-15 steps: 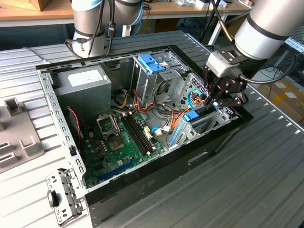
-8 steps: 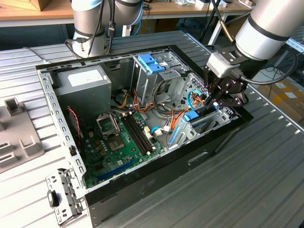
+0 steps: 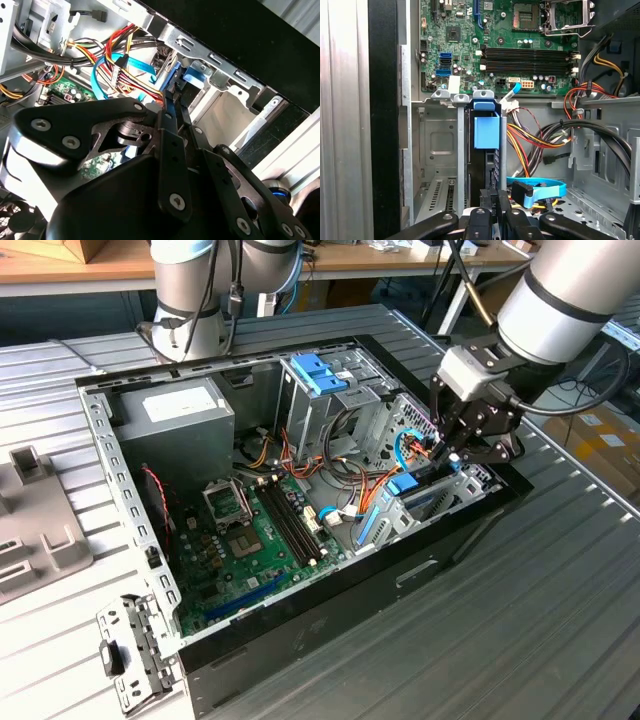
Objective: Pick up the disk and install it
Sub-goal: 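Insert the first disk wire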
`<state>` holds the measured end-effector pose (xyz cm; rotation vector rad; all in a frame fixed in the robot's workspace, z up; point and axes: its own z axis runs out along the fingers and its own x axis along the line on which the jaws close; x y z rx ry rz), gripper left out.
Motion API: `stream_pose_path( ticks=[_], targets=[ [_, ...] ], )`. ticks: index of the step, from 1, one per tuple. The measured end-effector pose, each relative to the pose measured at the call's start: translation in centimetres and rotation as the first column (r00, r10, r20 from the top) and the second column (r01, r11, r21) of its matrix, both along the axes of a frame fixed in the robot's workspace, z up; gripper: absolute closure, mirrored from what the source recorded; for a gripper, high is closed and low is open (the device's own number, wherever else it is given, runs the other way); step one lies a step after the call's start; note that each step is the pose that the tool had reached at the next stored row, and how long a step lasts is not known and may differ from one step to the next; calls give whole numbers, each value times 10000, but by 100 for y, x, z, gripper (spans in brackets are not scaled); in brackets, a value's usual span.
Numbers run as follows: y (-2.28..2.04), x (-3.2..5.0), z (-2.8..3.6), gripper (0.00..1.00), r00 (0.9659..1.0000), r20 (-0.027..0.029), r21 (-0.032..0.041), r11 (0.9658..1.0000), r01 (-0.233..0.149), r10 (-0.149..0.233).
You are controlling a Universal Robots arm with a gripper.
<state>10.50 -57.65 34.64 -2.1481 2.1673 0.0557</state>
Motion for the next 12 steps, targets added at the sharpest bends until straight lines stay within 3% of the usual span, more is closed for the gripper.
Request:
stream_pose_path(
  ticks=[6,12],
  targets=[
    [0,0,-25,83,10000,-6,4,10000,0,0],
    [0,0,1,83,10000,-5,5,10000,0,0]
  ],
)
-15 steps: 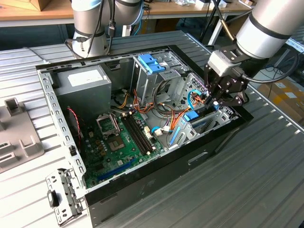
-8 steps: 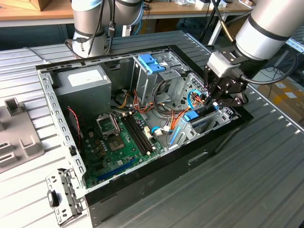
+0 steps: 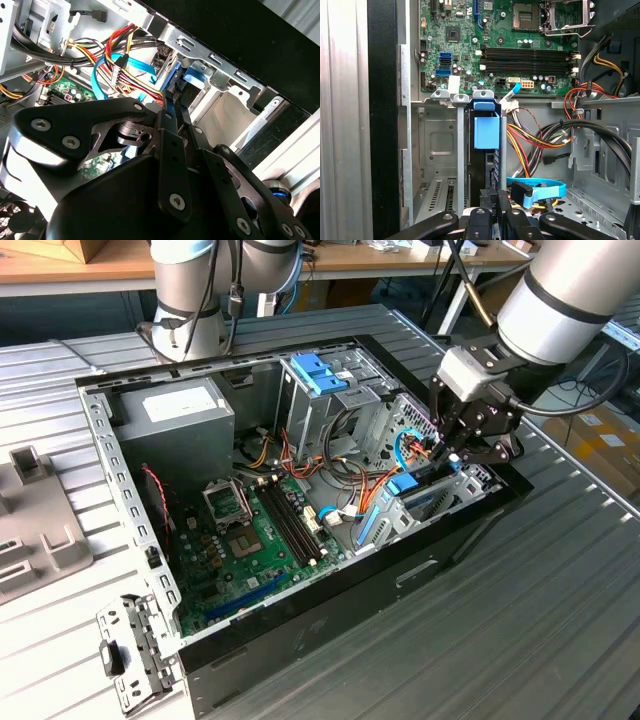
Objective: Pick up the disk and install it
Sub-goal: 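Insert the first disk wire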
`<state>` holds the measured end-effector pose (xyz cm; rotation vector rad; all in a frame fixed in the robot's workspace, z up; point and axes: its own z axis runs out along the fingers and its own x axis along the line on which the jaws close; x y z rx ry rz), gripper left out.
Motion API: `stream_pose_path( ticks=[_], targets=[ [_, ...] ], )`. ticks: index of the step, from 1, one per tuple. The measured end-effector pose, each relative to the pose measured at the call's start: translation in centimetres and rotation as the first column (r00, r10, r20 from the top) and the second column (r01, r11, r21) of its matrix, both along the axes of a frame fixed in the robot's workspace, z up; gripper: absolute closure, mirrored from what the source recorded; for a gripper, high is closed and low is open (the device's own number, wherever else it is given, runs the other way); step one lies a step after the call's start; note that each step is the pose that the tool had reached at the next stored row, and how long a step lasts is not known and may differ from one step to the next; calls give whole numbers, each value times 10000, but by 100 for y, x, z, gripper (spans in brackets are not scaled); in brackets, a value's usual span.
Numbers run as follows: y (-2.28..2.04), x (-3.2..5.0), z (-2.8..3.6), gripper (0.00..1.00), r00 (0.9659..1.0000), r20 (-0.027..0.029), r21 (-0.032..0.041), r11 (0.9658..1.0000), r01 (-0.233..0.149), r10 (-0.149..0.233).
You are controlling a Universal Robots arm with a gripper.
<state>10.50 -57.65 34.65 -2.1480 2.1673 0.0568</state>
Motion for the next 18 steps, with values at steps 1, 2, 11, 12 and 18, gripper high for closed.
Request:
stream_pose_path(
  ticks=[1,2,11,12,18],
  targets=[
    [0,0,0,83,10000,0,0,10000,0,0],
    [4,0,0,83,10000,0,-2,10000,0,0],
    [15,1,-36,83,10000,-22,-1,10000,0,0],
    [15,1,-39,83,10000,-23,0,10000,0,0],
    [15,1,-64,83,10000,-31,0,10000,0,0]
  ],
)
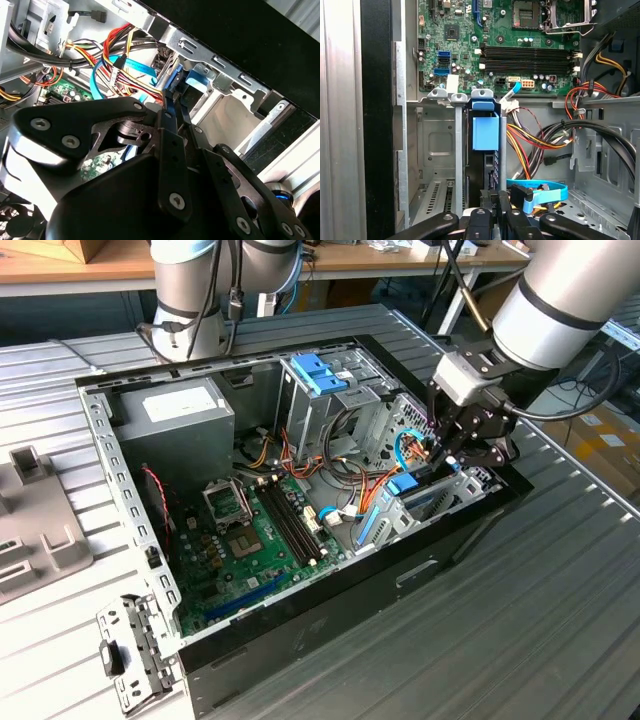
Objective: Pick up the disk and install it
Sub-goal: 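Insert the first disk wire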
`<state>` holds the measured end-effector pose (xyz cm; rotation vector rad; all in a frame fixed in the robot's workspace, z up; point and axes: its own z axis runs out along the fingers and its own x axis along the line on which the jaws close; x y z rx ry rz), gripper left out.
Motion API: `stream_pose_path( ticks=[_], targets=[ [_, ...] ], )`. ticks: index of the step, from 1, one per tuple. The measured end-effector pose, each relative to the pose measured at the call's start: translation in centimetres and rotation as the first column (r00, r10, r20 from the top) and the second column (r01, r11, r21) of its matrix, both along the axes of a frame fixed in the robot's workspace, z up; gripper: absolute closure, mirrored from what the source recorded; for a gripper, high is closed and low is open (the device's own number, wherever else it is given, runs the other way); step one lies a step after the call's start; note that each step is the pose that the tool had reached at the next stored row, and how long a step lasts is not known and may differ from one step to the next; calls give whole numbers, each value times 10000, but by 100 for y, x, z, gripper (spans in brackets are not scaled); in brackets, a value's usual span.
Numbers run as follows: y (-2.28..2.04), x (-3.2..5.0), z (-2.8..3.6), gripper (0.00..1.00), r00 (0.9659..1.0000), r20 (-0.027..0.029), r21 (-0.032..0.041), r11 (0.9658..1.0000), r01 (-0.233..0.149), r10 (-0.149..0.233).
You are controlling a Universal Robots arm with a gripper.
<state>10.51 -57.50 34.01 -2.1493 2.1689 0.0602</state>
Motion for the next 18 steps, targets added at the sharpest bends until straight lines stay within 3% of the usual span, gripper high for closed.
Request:
stream_pose_path(
  ticks=[6,11,14,16,18],
  targets=[
    [0,0,6,75,10000,1,1,10000,0,0],
    [0,0,136,75,10000,1,8,10000,0,0],
    [3,0,155,75,10000,0,37,10000,0,0],
    [4,0,156,76,10000,0,89,10000,-1,1],
    [4,2,146,89,10000,-16,133,9999,-1,1]
  ],
)
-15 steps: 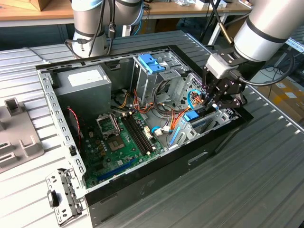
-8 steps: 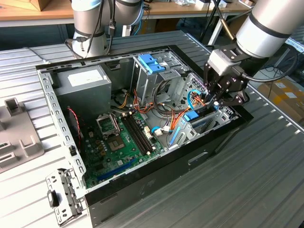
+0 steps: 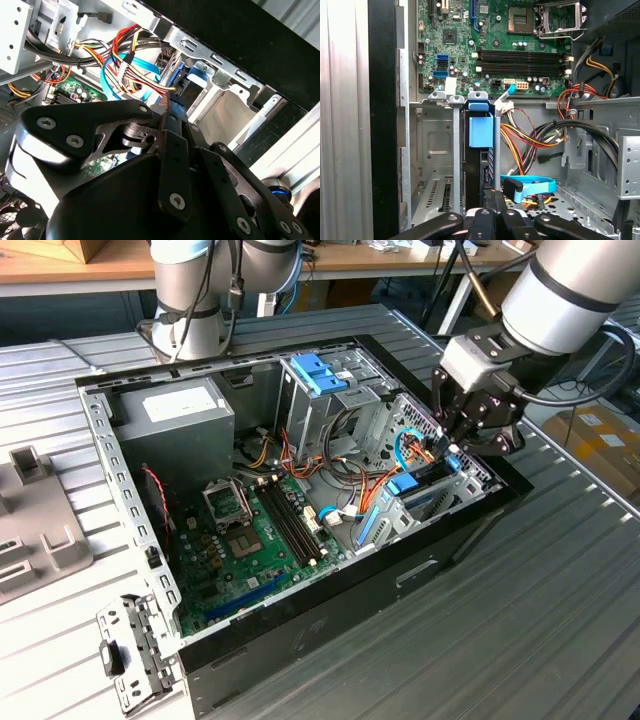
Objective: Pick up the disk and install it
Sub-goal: 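Insert the first disk wire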
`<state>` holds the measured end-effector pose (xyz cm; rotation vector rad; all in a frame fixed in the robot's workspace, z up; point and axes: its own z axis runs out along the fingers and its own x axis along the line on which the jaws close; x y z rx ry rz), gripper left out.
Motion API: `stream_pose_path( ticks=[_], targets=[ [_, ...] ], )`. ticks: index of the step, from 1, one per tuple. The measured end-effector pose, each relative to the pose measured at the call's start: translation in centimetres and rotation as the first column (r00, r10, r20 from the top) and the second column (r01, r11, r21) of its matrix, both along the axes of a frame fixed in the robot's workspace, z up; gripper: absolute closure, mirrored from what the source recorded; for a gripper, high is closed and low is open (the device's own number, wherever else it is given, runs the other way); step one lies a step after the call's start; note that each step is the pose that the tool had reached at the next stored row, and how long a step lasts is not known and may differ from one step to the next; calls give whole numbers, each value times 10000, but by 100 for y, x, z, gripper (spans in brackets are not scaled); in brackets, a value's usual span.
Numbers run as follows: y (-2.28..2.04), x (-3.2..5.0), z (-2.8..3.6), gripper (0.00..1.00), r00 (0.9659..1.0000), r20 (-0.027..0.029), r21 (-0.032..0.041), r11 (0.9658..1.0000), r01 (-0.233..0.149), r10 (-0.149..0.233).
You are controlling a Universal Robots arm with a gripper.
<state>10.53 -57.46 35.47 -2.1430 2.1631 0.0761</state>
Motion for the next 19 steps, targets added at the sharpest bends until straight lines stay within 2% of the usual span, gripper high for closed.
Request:
stream_pose_path(
  ticks=[1,5,10,14,17,19],
  targets=[
    [0,4,-7,89,10000,-11,11,10000,-1,1],
    [-6,86,-47,89,9999,-123,14,10000,2,-2],
    [-12,105,-118,89,9997,-229,5,10000,2,-2],
    [-17,105,-123,89,9997,-231,13,10000,1,-1],
    [-17,118,-42,89,9997,-232,15,10000,1,0],
    [-17,133,-18,89,9997,-232,18,10000,1,0]
  ],
)
